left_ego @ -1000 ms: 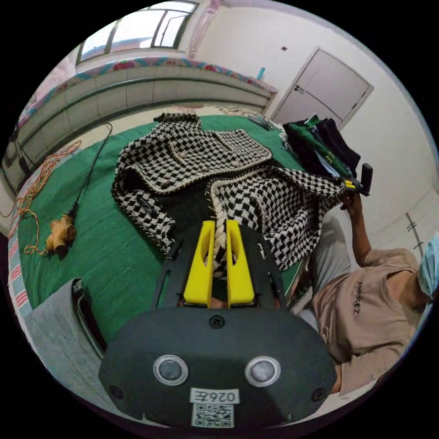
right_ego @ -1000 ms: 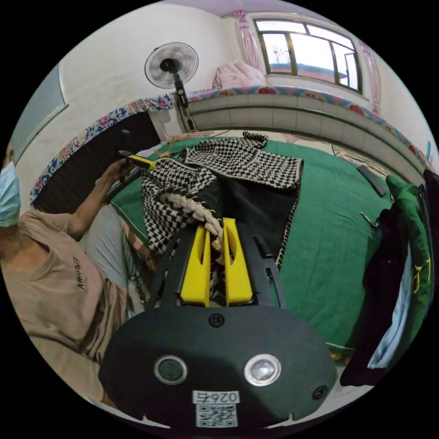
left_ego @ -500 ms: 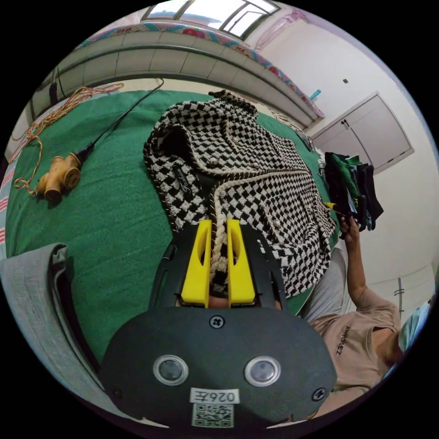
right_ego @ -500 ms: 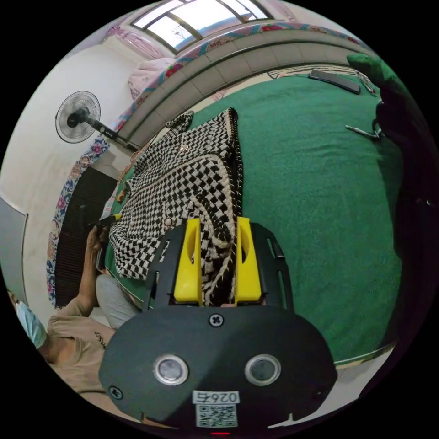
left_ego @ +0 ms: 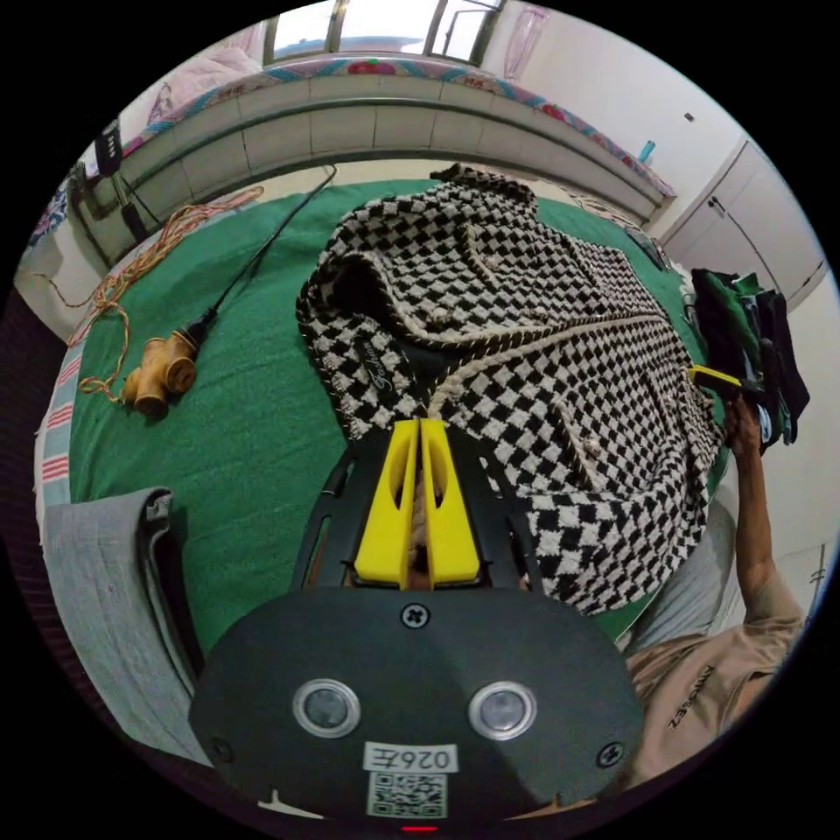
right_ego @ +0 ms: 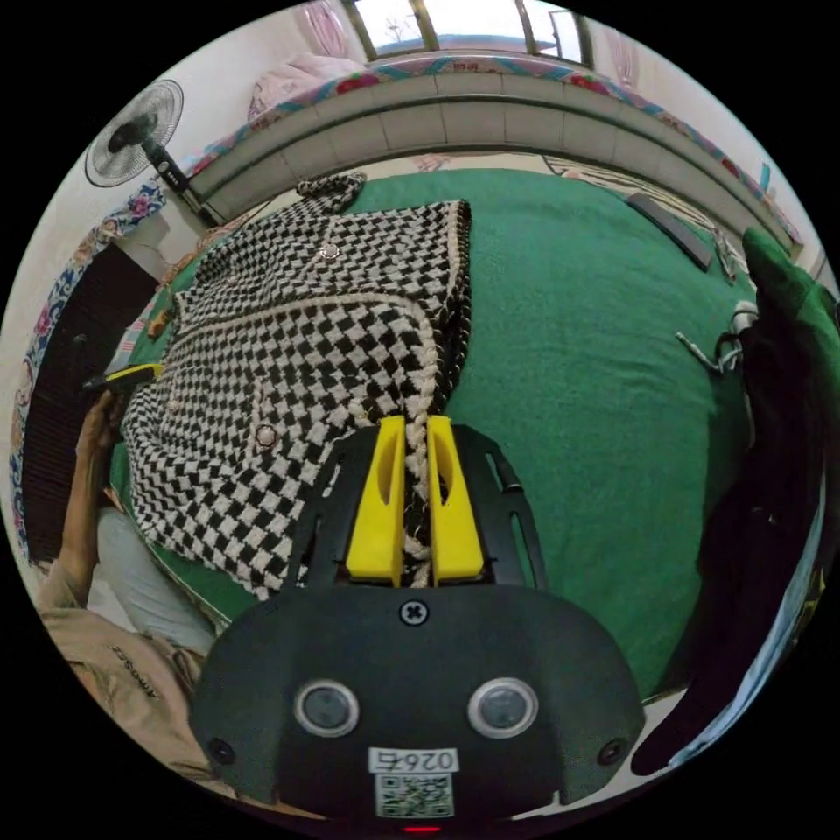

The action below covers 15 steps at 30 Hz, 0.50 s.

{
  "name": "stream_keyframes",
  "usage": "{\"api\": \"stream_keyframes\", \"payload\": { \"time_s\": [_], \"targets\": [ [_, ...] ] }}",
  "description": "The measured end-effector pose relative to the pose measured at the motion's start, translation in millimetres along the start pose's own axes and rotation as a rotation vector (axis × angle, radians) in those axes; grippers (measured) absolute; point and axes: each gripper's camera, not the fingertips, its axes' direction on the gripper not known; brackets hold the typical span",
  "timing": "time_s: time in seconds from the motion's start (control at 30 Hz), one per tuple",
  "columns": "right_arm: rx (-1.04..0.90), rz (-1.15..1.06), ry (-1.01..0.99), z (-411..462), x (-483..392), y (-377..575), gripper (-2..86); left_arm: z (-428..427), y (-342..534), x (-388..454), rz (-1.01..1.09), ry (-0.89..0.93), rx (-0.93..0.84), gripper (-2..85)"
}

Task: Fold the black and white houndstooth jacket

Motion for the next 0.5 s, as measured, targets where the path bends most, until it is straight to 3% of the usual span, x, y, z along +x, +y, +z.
{"api": "stream_keyframes", "payload": {
  "time_s": [0.13,0.23,0.3,0.5],
  "targets": [
    [0.13,0.053,-0.073,-26,1,22,0.3,-25,18,14,0.069,0.023,0.153,-1.0],
    [0.028,0.11,-0.045,-7,4,25,2.4,4,23,11,0.044,-0.051,-0.016,-1.0],
    [0.119,0.16,-0.058,-20,-3,36,3.2,6,33,8,0.031,-0.036,-0.023,-1.0],
    [0.409,0.069,0.111,-81,-74,87,3.3,-62,91,32,0.203,0.159,0.312,-1.0]
  ]
}}
